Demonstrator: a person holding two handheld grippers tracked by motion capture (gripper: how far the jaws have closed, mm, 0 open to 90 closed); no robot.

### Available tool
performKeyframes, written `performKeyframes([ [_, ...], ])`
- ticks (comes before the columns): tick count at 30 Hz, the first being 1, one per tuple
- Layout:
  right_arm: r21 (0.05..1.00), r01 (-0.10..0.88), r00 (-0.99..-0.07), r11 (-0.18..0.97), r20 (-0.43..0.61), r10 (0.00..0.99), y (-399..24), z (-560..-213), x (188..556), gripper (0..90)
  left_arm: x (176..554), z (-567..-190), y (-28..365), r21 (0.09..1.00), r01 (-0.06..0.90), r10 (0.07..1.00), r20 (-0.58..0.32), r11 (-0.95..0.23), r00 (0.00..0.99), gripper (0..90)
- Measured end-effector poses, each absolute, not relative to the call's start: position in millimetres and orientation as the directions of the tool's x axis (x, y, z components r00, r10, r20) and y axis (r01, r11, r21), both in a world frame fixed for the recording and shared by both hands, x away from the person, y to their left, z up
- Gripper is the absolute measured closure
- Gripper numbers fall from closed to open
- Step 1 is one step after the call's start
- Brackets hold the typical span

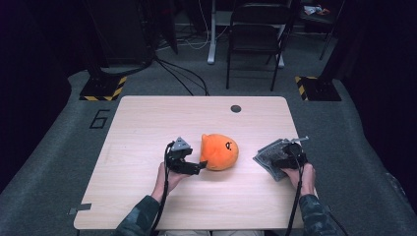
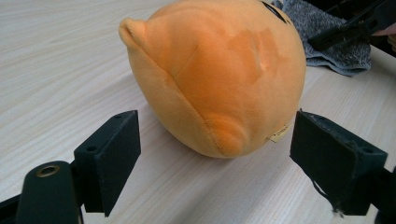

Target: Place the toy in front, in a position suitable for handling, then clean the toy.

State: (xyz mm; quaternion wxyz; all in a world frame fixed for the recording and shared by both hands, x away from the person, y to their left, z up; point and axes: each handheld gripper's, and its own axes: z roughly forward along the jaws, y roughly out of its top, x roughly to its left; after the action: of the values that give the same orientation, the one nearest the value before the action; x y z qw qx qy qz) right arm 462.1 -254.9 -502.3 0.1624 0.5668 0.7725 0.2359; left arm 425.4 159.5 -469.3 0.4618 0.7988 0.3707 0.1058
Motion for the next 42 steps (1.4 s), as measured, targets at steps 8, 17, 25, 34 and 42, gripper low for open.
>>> performKeyframes([
  [8,0.570,0.782,-0.320,0.251,0.021,0.947,-252.6,-498.9,455.4,72.4,424.8,-468.4,157.9,0.815,0.492,0.689,-0.168,-0.306,0.705,16.0],
  [17,0.658,0.716,-0.346,0.235,0.041,0.937,-252.6,-474.8,448.8,76.0,424.9,-467.9,159.7,0.819,0.490,0.692,-0.167,-0.299,0.703,15.9],
  [25,0.712,0.661,-0.380,0.238,0.045,0.924,-244.7,-448.9,440.7,75.9,425.2,-468.7,161.0,0.822,0.486,0.693,-0.164,-0.297,0.702,16.7],
  [34,0.756,0.606,-0.435,0.247,0.055,0.899,-225.3,-425.0,433.5,75.8,424.2,-471.5,158.3,0.822,0.473,0.679,-0.150,-0.318,0.718,22.2],
  [42,0.767,0.590,-0.473,0.252,0.076,0.878,-211.0,-413.5,428.9,75.8,422.6,-474.9,153.7,0.822,0.458,0.677,-0.125,-0.339,0.725,35.2],
])
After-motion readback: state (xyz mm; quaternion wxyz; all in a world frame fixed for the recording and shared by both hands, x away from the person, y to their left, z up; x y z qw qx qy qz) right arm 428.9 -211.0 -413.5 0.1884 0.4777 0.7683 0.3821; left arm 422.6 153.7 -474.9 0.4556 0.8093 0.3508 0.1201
